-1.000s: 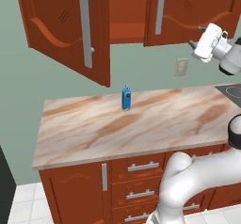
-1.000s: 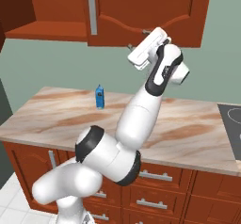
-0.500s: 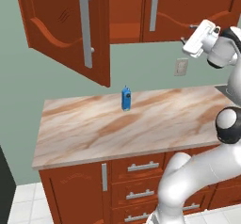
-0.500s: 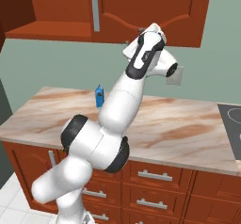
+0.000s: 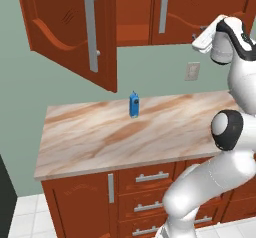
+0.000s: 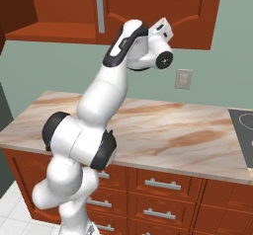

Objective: Close all open cabinet doors.

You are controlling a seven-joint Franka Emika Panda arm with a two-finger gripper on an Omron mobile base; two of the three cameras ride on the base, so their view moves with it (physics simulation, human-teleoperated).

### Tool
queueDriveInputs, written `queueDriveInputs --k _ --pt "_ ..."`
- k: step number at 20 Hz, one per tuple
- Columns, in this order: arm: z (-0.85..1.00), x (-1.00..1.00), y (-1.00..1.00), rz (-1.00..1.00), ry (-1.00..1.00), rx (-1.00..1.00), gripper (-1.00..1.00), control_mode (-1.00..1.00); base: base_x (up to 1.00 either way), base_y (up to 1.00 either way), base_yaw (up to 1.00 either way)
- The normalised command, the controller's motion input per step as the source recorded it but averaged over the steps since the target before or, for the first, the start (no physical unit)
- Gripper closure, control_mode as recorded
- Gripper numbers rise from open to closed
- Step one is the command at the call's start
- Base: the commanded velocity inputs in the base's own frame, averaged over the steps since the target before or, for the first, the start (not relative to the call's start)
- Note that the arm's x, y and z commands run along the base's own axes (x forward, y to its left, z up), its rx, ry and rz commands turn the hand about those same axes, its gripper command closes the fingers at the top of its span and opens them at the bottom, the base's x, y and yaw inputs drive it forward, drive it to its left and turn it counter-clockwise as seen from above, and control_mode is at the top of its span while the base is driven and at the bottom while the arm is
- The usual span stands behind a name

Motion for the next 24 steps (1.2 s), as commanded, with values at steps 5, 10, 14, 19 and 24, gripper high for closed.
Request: queueDriveInputs --k 5,10,14,19,24 --pt "-0.62 -0.34 0.50 -0.21 0.01 -0.13 -1.00 -1.00 0.00 0.00 0.00" --pt "-0.53 -0.80 0.63 -0.14 -0.04 -0.15 -1.00 -1.00 0.00 0.00 0.00" --pt "-0.05 -0.95 0.65 -0.08 -0.15 -0.20 -1.00 -1.00 0.00 0.00 0.00" --pt "0.29 -1.00 0.35 -0.07 -0.12 -0.18 -1.00 -1.00 0.00 0.00 0.00" --pt "0.39 -0.98 0.33 -0.11 -0.01 -0.12 -1.00 -1.00 0.00 0.00 0.00"
